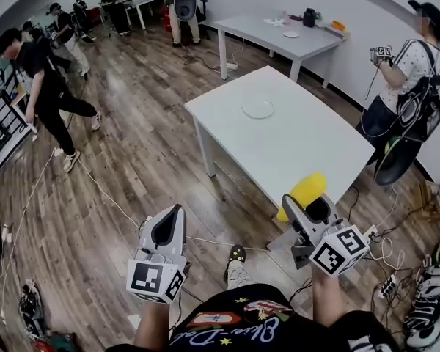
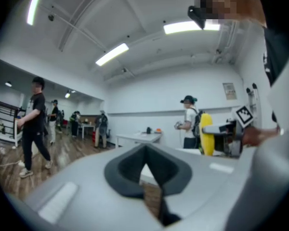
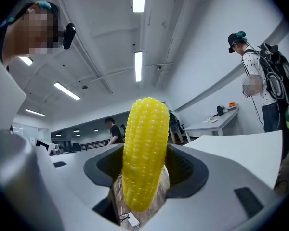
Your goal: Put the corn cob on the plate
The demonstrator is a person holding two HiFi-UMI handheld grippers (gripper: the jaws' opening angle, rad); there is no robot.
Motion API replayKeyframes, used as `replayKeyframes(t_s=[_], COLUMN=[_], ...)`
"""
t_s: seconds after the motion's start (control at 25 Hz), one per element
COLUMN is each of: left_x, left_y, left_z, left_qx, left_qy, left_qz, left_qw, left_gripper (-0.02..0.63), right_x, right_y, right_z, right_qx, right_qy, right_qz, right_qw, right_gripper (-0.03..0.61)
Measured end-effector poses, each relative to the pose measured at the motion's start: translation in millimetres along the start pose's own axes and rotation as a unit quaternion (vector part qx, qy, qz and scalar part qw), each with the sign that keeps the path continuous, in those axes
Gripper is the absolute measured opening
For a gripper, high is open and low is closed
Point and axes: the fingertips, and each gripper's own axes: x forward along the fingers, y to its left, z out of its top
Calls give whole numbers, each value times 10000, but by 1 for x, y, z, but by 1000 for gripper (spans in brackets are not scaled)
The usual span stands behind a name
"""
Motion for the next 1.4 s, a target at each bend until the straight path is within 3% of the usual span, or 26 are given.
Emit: replayKeyframes(t_s=[0.36,0.68,0.88,1.16,1.4], left_x=[154,247,318,416,465], left_y=[58,87,101,130,164], left_z=[21,6,2,11,6], left_qx=[150,-75,67,59,-18], left_qy=[-162,-53,-83,-82,48], left_qz=[-186,-641,-991,-1624,-1786], left_qw=[9996,9979,9950,9867,9839], left_gripper=[-2,-2,-2,-2,-2], right_x=[112,191,259,348,395], right_y=[-88,-137,-179,-251,-305], right_z=[32,14,-3,-25,-77], right_qx=[-175,-234,-461,-634,-482], right_qy=[-36,471,1038,2124,3216], right_qz=[-204,-377,-407,-784,-1069], right_qw=[9996,9979,9927,9720,9396], right_gripper=[272,272,272,272,272])
